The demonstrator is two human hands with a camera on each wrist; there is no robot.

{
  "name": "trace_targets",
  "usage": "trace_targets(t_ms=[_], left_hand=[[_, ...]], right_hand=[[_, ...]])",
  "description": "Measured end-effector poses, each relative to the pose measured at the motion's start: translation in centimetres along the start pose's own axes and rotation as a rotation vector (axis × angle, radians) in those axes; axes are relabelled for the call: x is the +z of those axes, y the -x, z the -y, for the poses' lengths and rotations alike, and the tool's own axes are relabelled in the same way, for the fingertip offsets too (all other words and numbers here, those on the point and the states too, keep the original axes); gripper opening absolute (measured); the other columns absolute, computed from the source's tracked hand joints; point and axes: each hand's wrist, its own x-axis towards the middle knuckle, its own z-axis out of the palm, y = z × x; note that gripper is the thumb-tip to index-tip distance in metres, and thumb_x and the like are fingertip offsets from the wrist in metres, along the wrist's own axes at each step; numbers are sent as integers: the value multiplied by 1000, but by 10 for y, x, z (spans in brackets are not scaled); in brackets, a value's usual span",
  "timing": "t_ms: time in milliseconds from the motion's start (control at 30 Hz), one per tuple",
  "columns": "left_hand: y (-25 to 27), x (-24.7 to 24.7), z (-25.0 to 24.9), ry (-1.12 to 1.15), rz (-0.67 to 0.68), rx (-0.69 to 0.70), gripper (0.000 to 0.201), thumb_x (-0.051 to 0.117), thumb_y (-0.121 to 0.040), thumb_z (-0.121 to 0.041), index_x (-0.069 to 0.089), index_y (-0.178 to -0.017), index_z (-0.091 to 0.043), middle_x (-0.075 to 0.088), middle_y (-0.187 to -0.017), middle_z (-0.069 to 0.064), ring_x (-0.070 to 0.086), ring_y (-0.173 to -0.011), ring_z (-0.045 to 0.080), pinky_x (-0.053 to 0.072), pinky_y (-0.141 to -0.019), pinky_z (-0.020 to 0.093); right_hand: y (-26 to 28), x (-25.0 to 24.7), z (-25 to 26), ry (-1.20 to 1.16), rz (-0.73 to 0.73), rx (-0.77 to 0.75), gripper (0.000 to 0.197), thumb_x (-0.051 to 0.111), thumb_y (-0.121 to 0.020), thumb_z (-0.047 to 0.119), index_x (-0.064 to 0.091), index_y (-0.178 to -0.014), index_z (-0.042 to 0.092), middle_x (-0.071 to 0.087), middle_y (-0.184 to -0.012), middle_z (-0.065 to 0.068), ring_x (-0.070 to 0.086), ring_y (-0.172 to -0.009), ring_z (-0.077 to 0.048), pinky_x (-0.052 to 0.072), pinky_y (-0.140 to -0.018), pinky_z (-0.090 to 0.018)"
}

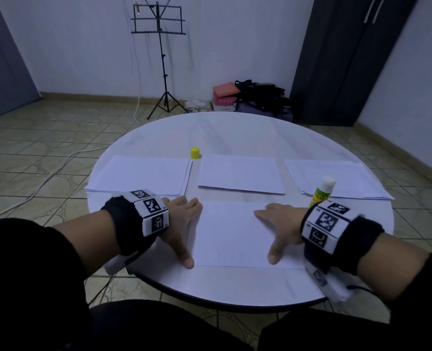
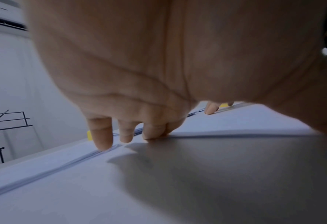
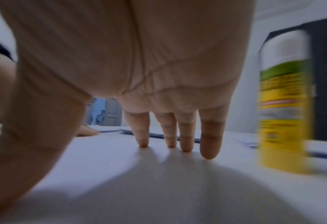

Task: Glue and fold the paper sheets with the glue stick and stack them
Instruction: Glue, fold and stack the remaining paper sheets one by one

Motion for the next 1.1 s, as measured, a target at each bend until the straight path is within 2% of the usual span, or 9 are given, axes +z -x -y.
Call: trace_targets(t_ms=[133, 367, 567, 733, 800, 867, 967, 1033, 1100], left_hand=[[3, -6, -3, 14, -12, -7, 129, 77, -54, -70, 10, -150, -16, 8, -157, -4, 8, -145, 19, 14, -117, 44], [4, -13, -8, 41, -15, -52, 131, 81, -49, -67, 12, -149, -19, 18, -154, -4, 15, -143, 19, 17, -117, 43], [3, -17, 0, 437, -28, -76, 134, 81, -56, -61, -7, -151, -28, 20, -156, -7, 22, -143, 16, 20, -117, 35], [4, -8, 8, 874, -88, -41, 122, 89, -56, -41, 11, -149, -37, 38, -140, -3, 50, -117, 17, 39, -104, 29], [6, -2, 6, 1107, -161, -57, 98, 87, -64, -16, 30, -143, -35, 39, -131, 5, 57, -100, 22, 52, -88, 32], [8, 4, 4, 1252, -179, -38, 63, 73, -73, 10, 53, -122, -25, 45, -121, 10, 57, -88, 22, 55, -74, 28], [14, 6, 6, 1144, -228, -4, 47, 75, -74, 5, 67, -107, -27, 63, -93, 4, 59, -79, 18, 51, -75, 22], [20, 2, 7, 992, -311, 28, 55, 77, -76, -5, 60, -122, -30, 61, -105, -6, 59, -75, 5, 47, -78, 17], [25, -2, 7, 863, -418, 71, 61, 74, -79, -8, 53, -132, -29, 43, -127, -19, 57, -70, -9, 48, -80, 16]], right_hand=[[7, 6, -29, 30, 13, 51, 103, 82, -64, 46, 25, -144, 18, 35, -138, -2, 39, -127, -26, 36, -105, -42], [9, 9, -40, 126, 73, 26, 122, 81, -65, 46, -2, -151, 23, 12, -155, 0, 26, -139, -26, 29, -111, -44], [6, 12, -41, 81, 63, 44, 127, 82, -66, 41, -11, -150, 26, 2, -159, 4, 20, -142, -22, 26, -110, -39], [11, 14, -40, 4, 56, 57, 123, 82, -68, 34, -9, -151, 27, -2, -159, 3, 15, -144, -22, 24, -113, -37], [13, 16, -38, -43, 46, 64, 123, 83, -67, 32, -7, -151, 27, 4, -159, -1, 17, -144, -24, 25, -113, -40], [14, 18, -38, -90, 30, 72, 117, 83, -66, 31, 3, -151, 25, 19, -153, -3, 30, -137, -25, 34, -109, -40], [18, 24, -39, -215, -11, 109, 87, 80, -69, 26, 28, -139, 24, 41, -124, 10, 45, -108, -14, 44, -91, -28], [21, 25, -40, -412, -54, 156, 67, 78, -71, 24, 39, -126, 27, 42, -96, 17, 46, -93, -11, 44, -76, -23], [20, 21, -40, -635, -132, 192, 52, 75, -76, 28, 48, -121, 27, 41, -87, 17, 47, -86, -10, 38, -64, -18]])
